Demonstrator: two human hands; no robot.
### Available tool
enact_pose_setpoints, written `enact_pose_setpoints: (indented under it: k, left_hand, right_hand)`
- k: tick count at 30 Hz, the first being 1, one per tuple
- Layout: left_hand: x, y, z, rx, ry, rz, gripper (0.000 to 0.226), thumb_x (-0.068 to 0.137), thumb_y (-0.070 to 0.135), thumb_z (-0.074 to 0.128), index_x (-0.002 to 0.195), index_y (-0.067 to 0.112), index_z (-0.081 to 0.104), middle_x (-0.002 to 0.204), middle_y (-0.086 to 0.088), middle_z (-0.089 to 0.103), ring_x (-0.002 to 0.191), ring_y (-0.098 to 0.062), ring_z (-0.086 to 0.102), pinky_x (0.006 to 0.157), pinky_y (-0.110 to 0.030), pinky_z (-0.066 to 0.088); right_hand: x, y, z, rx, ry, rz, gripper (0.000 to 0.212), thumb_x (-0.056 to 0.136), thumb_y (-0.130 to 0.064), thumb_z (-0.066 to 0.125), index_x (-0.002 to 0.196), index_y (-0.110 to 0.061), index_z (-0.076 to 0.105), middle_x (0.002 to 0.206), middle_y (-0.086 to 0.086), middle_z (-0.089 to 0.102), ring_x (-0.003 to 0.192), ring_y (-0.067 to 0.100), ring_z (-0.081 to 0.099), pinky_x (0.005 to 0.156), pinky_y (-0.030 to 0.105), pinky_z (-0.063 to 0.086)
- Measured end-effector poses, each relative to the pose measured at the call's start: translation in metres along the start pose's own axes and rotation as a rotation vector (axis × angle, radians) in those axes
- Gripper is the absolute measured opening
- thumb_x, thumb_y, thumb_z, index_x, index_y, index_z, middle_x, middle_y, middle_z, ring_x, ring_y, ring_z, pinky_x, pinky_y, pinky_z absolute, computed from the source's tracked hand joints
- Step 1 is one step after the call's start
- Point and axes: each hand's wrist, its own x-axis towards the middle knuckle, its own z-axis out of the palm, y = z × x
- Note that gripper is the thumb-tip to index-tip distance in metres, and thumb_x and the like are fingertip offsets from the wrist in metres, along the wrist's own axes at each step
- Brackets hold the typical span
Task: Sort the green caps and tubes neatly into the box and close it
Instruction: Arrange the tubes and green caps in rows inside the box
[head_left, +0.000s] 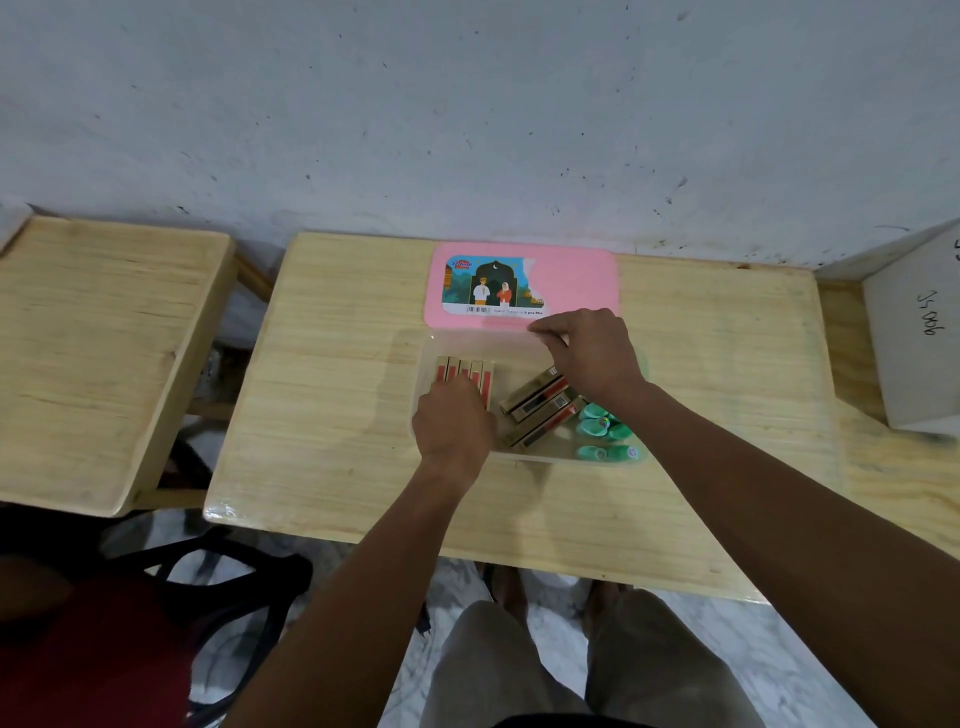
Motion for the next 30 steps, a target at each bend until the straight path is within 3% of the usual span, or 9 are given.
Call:
enact_pose_setpoints:
  k: [6, 10, 14, 22, 30]
  left_hand:
    - [0.002, 0.002, -0.001, -0.130, -0.011, 0.028, 0.020, 0.077, 0.019, 0.068, 0.095, 0.022, 0.077, 0.094, -0.005, 0.071, 0.090, -0.029, 0.067, 0.076, -0.033, 0.056]
    - [0.007, 0.016, 0.002, -0.249, -0.012, 0.198, 0.018, 0.081, 0.016, 0.070, 0.096, 0.019, 0.078, 0.094, -0.002, 0.076, 0.090, -0.020, 0.070, 0.083, -0.032, 0.056]
    - [0.014, 0.027, 0.011, -0.114, -0.049, 0.305, 0.016, 0.083, 0.015, 0.061, 0.078, 0.019, 0.076, 0.077, -0.005, 0.073, 0.074, -0.026, 0.067, 0.062, -0.031, 0.053]
    - [0.027, 0.027, 0.018, -0.060, -0.104, 0.254, 0.023, 0.085, 0.025, 0.064, 0.106, 0.019, 0.072, 0.101, -0.005, 0.072, 0.095, -0.025, 0.067, 0.081, -0.040, 0.056]
    - [0.026, 0.024, 0.014, 0.088, -0.008, 0.333, 0.022, 0.081, 0.026, 0.062, 0.097, 0.021, 0.075, 0.090, -0.008, 0.072, 0.083, -0.027, 0.067, 0.071, -0.036, 0.057]
  right_hand:
    - [0.001, 0.001, -0.001, 0.033, -0.007, 0.019, 0.018, 0.092, -0.023, 0.062, 0.103, -0.024, 0.076, 0.104, -0.001, 0.075, 0.096, 0.021, 0.069, 0.081, 0.031, 0.052]
    - [0.006, 0.004, -0.007, 0.122, -0.068, 0.060, 0.017, 0.087, -0.017, 0.066, 0.099, -0.022, 0.077, 0.101, 0.000, 0.076, 0.095, 0.017, 0.070, 0.087, 0.033, 0.054]
    - [0.012, 0.009, -0.015, 0.194, -0.129, 0.066, 0.017, 0.083, -0.014, 0.070, 0.097, -0.019, 0.077, 0.098, 0.000, 0.076, 0.090, 0.012, 0.070, 0.090, 0.032, 0.054]
    - [0.014, 0.014, -0.014, 0.202, -0.150, 0.060, 0.017, 0.084, -0.015, 0.069, 0.097, -0.021, 0.077, 0.099, -0.002, 0.076, 0.093, 0.012, 0.069, 0.091, 0.030, 0.052]
    - [0.015, 0.018, -0.013, 0.211, -0.157, 0.052, 0.016, 0.085, -0.017, 0.069, 0.098, -0.022, 0.077, 0.100, -0.003, 0.076, 0.095, 0.013, 0.069, 0.094, 0.034, 0.052]
